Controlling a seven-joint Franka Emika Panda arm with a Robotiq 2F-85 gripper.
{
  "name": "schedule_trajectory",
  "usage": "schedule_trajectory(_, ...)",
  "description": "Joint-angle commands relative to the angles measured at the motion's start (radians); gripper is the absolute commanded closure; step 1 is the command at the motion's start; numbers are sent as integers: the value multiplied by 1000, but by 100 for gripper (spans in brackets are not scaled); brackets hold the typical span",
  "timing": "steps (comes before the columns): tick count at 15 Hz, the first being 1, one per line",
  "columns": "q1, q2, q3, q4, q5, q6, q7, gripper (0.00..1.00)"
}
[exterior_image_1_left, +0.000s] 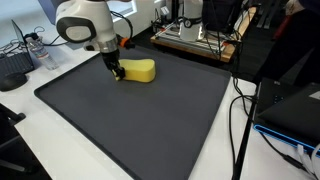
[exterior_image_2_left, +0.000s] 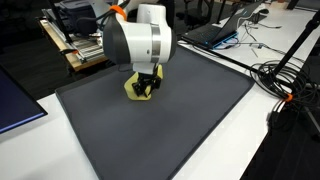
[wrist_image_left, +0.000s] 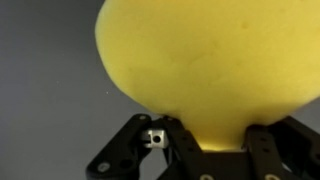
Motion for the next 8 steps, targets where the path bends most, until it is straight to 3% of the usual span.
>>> schedule_trajectory(1, 26, -39, -1, -58, -37, 14, 36, 93)
schedule_trajectory(8, 36, -53, 2, -85, -44, 13, 37, 92)
